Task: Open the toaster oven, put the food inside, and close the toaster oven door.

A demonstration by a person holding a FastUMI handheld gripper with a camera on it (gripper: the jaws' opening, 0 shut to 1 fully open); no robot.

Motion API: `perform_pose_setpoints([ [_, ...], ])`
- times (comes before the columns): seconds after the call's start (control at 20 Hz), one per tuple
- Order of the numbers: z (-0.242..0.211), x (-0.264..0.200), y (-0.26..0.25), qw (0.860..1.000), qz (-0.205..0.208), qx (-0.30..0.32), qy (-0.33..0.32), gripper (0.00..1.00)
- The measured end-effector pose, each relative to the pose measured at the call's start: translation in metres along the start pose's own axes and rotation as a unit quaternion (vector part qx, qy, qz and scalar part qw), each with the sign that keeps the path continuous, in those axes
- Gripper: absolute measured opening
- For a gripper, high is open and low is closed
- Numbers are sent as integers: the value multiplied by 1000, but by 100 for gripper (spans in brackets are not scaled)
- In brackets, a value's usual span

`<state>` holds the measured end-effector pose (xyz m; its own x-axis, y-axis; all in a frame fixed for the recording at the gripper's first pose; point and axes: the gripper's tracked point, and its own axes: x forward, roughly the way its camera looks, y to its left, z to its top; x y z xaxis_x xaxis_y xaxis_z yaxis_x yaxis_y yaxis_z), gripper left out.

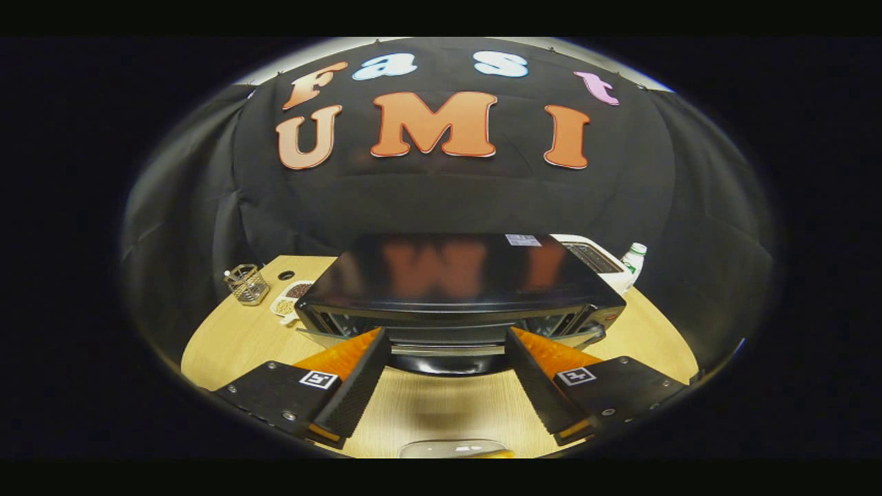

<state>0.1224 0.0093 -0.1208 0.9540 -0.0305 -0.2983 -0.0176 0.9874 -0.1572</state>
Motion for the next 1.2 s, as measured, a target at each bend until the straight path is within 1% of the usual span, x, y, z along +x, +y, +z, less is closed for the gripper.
perform_pose_setpoints([
  [0.4, -33, -25, -1, 1000, 1, -2, 16, 99],
  [1.2, -115, -56, -3, 996, 2, 1, 90, 97],
])
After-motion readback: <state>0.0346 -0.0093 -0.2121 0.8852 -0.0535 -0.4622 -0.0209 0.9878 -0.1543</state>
